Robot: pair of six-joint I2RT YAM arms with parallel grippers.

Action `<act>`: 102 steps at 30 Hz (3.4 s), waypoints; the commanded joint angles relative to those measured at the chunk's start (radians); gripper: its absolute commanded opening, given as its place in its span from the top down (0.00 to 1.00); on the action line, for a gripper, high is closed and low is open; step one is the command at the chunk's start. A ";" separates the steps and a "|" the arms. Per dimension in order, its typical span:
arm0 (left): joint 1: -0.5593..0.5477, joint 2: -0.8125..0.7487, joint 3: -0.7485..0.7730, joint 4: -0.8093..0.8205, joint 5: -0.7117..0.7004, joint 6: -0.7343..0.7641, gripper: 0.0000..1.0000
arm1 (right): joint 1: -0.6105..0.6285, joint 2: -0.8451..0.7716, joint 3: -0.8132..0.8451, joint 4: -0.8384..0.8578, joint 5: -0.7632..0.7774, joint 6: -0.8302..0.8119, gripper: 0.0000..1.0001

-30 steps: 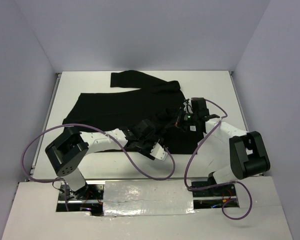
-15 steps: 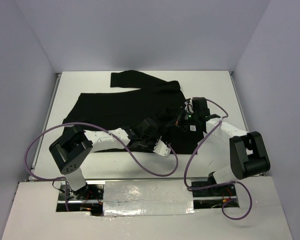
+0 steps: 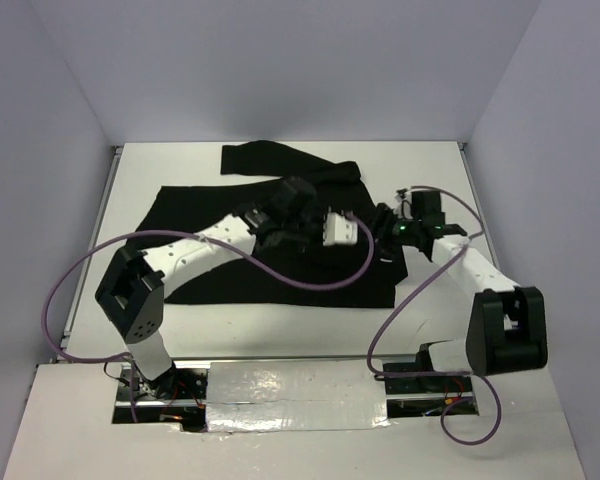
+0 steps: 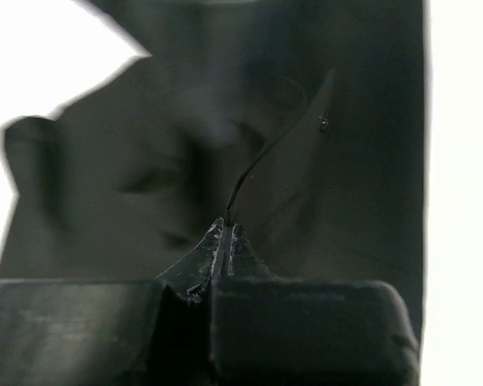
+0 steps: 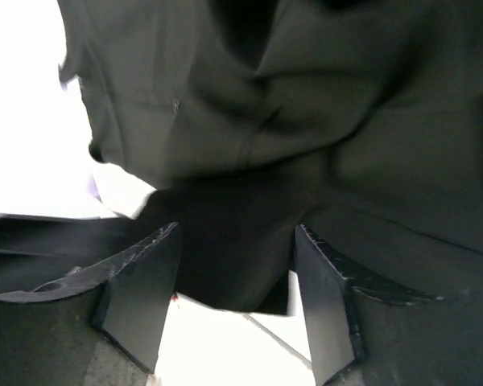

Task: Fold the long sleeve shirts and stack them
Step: Fold the shirt

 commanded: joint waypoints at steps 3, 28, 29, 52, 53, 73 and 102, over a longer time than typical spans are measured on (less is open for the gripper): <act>0.110 0.078 0.277 -0.066 0.136 -0.137 1.00 | -0.148 -0.134 0.044 -0.088 0.006 -0.059 0.30; 0.259 0.298 0.814 0.239 -0.016 -0.322 1.00 | -0.001 0.011 0.007 0.146 0.051 0.055 1.00; 0.259 0.293 0.808 0.236 -0.012 -0.317 1.00 | 0.002 0.034 0.016 0.154 0.054 0.059 1.00; 0.307 0.213 0.687 0.210 0.208 -0.328 1.00 | 0.016 -0.289 0.092 0.346 0.192 -0.485 0.22; 0.307 0.212 0.685 0.207 0.215 -0.320 1.00 | 0.016 -0.273 0.125 0.335 0.178 -0.505 0.22; 0.302 0.201 0.647 0.211 0.228 -0.291 1.00 | 0.014 0.172 0.754 -0.117 0.008 -0.819 0.25; 0.269 -0.032 0.466 -0.159 0.291 -0.014 0.11 | 0.183 -0.062 0.403 0.131 0.492 0.484 1.00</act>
